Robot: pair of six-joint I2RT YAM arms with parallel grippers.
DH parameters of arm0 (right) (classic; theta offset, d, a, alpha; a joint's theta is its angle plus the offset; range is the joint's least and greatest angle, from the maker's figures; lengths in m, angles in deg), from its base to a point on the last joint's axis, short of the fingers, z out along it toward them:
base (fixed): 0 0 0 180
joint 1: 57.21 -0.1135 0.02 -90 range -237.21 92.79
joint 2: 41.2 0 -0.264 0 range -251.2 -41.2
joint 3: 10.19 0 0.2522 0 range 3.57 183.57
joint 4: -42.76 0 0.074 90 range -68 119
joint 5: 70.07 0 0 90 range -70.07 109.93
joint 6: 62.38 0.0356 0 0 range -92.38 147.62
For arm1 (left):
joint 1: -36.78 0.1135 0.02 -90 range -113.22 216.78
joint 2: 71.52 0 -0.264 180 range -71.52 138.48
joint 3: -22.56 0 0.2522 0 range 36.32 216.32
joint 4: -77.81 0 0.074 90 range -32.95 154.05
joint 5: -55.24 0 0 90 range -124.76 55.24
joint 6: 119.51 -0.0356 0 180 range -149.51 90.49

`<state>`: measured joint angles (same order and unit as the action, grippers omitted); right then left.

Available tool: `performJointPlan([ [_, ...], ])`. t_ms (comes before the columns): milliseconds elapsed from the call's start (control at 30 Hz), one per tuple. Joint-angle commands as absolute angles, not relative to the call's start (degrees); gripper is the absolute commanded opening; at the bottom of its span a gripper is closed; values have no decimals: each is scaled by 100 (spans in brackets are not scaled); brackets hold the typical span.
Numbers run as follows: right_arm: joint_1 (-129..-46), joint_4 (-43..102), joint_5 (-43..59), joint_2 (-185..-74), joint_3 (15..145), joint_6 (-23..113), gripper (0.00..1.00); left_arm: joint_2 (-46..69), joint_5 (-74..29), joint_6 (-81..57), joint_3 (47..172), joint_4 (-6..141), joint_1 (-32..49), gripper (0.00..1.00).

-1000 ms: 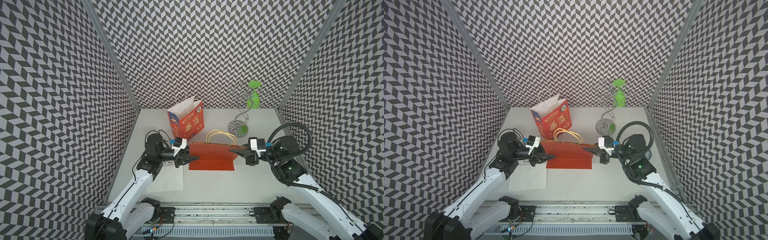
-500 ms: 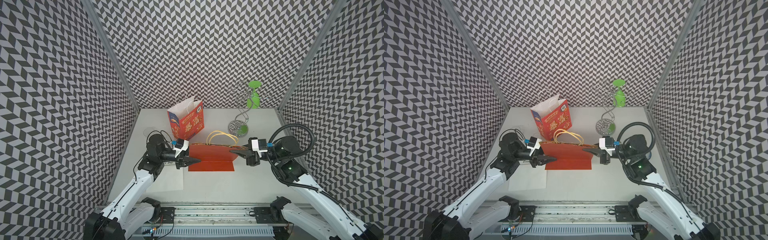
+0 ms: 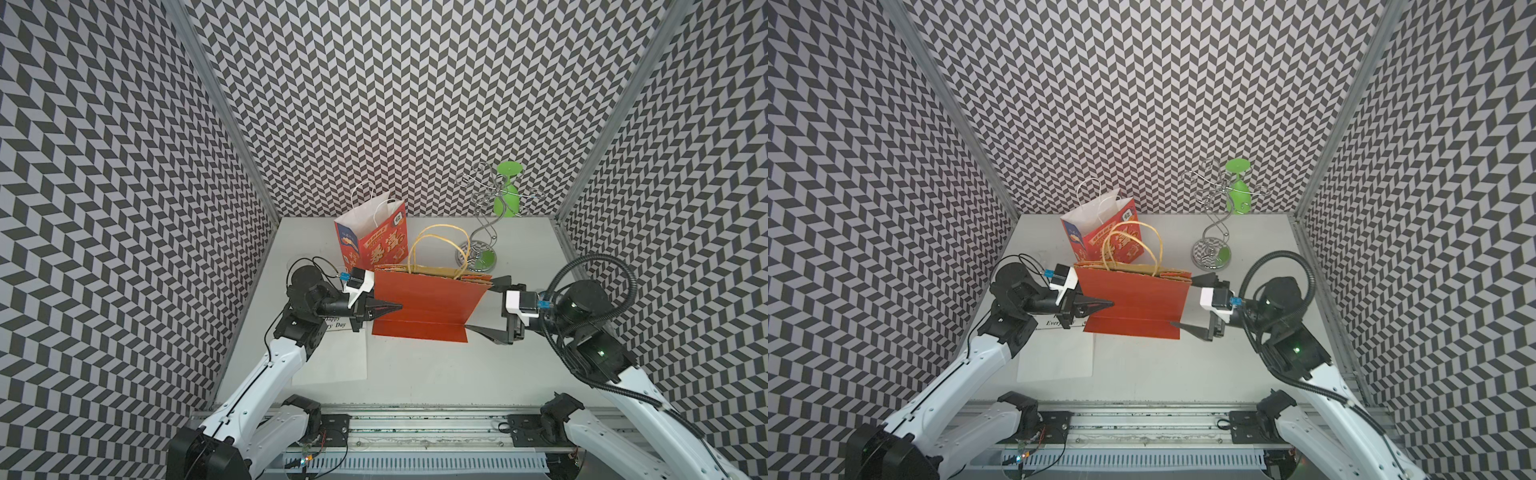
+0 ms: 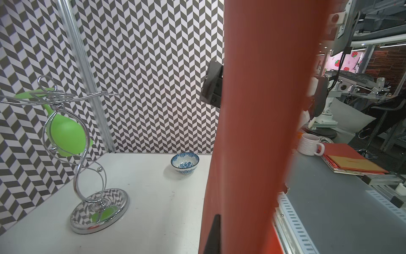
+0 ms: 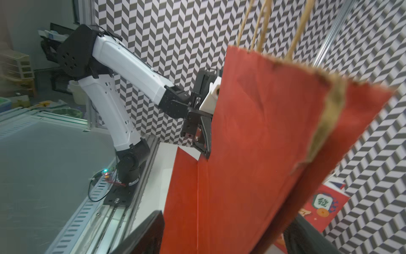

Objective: Put away the paper bag
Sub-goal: Press the paper bag.

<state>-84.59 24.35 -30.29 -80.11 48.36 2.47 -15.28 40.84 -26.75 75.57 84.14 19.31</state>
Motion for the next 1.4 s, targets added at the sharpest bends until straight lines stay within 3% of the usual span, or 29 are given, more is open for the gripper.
performJointPlan([
  [0,-8473,975,-2082,-7529,4971,-1026,87,-1560,4024,-2058,7719,9180,1955,0],
  [233,-8474,717,-1124,-7937,4483,-969,88,-1449,4008,-1521,7831,9907,1930,0],
  [567,-8488,2906,-2896,-8333,3832,-497,85,-1394,3963,-1361,7898,10018,1817,0],
  [767,-8472,2605,-520,-7756,3775,-1036,88,-1531,3819,-1823,8062,9327,1884,0],
  [1000,-8473,1507,336,-7187,3776,-2066,89,-1523,3877,-1741,8150,9359,1885,0],
  [1167,-8477,1718,-715,-7331,3729,-2097,89,-1555,3969,-1440,8176,9635,1842,0],
  [1367,-8586,3499,-2594,-7766,3591,-836,87,-1564,4004,-1354,8110,9632,1680,0],
])
